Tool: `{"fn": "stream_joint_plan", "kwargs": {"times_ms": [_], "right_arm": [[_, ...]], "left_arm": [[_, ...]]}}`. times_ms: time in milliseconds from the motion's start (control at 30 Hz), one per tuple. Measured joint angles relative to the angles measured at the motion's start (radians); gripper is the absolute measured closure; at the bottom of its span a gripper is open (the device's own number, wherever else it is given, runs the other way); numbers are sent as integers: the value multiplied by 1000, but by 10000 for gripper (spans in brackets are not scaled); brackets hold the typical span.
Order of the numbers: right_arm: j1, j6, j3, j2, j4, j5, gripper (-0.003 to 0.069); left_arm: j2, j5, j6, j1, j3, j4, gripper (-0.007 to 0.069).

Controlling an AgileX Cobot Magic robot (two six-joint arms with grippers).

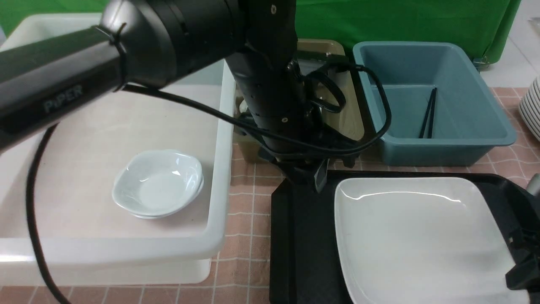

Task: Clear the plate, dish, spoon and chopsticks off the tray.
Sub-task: Use the left arm to grab a plate from the dinner plate

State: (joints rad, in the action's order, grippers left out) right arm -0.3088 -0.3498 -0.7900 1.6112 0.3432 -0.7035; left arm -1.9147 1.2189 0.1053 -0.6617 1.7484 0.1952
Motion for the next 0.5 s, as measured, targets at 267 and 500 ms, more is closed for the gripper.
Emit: {"fn": "stream_joint_plan", "kwargs": {"times_ms": [267,500], "right_arm": [[-16,5,0,-5,-12,-14,533],[-16,6,0,-5,-13,-14,533]], "left_arm": [[-177,-89,3,-10,0,121,335],[-264,-218,8,-49,0,152,158]]}}
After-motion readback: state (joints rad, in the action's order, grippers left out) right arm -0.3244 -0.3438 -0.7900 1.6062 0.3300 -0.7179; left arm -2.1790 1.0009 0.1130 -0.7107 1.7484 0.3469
